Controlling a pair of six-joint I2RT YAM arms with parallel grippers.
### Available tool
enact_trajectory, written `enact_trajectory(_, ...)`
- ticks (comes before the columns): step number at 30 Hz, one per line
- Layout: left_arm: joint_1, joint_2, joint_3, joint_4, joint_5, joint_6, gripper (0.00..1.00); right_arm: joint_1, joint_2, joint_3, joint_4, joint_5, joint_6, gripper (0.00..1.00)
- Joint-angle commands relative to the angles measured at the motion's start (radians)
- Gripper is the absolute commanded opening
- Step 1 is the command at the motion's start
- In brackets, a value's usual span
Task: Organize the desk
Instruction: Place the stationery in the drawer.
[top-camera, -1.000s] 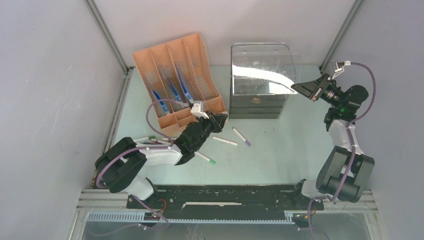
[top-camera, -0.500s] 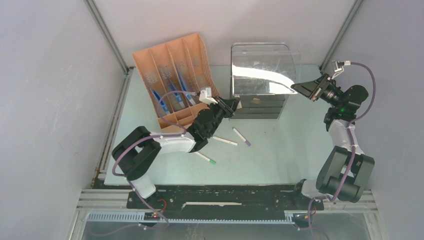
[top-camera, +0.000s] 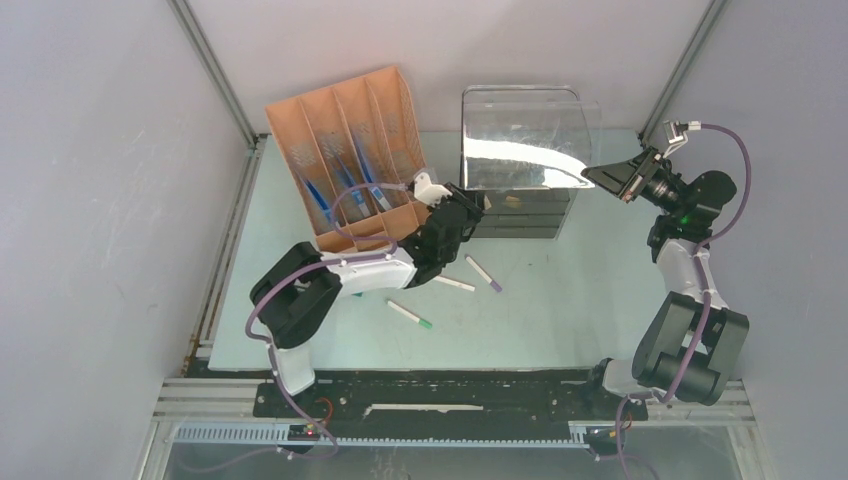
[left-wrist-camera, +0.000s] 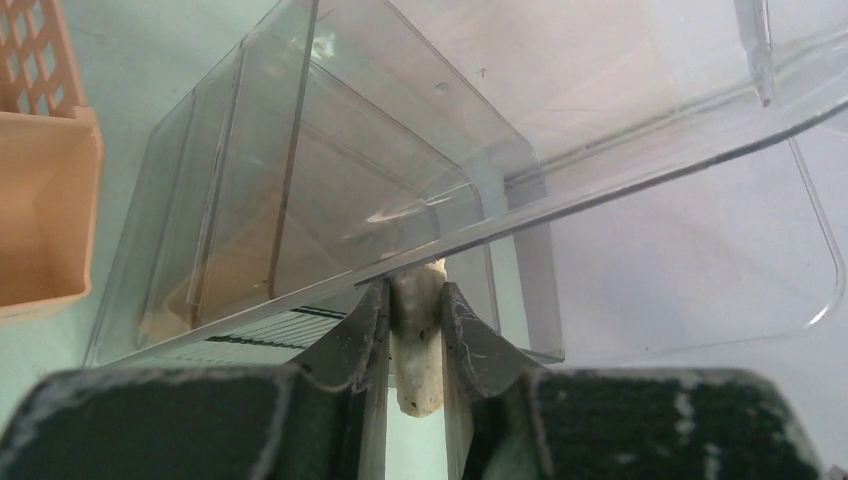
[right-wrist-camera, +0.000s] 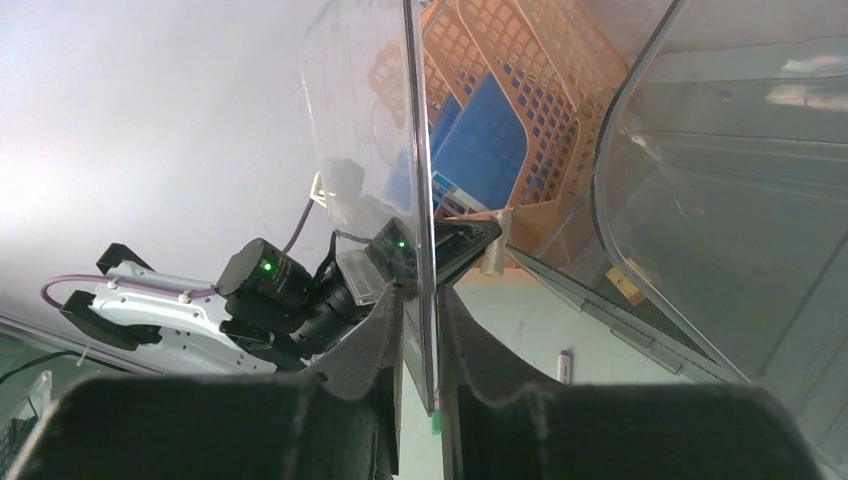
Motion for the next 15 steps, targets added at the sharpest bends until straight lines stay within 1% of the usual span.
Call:
enact_trajectory(1, -0.011, 0.029, 0.098, -0.166, -0.144, -0.112, 0.04, 0.009, 0.001, 0.003, 0.064, -0.012, 0.025, 0.20)
enact_trajectory(9, -0.010, 0.077, 0.178, -0.213, -0.201, -0.195, 0.08, 0.010, 0.001, 0.003, 0.072, -0.014, 0.033, 0.20)
enact_trajectory(15, -0.011, 0.111, 0.228, -0.203, -0.234, -0.206, 0.09, 0.010, 0.002, 0.003, 0.078, -0.016, 0.040, 0.20)
